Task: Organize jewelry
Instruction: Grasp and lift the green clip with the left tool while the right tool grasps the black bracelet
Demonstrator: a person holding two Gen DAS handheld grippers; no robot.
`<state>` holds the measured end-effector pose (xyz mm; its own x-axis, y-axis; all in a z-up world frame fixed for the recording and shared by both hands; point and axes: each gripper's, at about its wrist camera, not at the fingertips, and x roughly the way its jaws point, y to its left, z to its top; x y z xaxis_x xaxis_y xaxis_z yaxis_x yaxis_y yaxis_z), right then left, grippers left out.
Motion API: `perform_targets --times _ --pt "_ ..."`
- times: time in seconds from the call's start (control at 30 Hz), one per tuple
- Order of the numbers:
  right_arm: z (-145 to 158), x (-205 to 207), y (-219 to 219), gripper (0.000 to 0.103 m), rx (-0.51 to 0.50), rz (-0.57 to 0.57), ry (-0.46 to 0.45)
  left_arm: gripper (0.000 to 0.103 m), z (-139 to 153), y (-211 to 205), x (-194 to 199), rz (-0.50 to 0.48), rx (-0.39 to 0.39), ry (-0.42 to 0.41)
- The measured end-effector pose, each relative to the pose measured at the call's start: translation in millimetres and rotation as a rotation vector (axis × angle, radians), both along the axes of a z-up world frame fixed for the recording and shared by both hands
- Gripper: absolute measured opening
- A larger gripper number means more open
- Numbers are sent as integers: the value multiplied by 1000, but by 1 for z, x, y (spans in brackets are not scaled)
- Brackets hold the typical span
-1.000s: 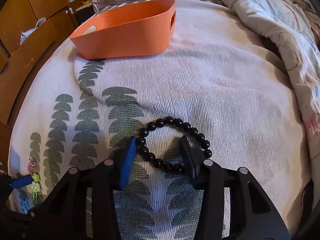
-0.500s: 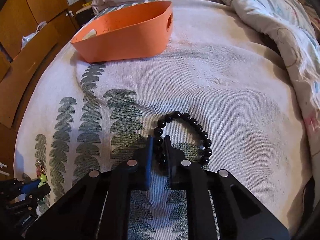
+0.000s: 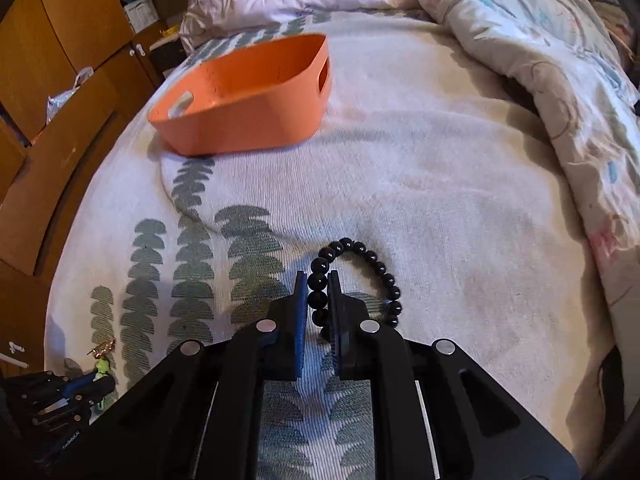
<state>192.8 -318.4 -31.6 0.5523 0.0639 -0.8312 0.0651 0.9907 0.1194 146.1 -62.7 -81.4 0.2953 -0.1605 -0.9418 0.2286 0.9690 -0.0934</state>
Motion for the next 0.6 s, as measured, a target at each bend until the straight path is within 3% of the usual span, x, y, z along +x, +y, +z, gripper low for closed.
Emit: perform_targets --times 0.37,0.6 --pt "40 -30 5 11 -6 -1 -63 8 27 11 -13 32 16 -85" --pt "72 -73 21 11 -8 18 -124 8 46 13 -26 33 -9 -120"
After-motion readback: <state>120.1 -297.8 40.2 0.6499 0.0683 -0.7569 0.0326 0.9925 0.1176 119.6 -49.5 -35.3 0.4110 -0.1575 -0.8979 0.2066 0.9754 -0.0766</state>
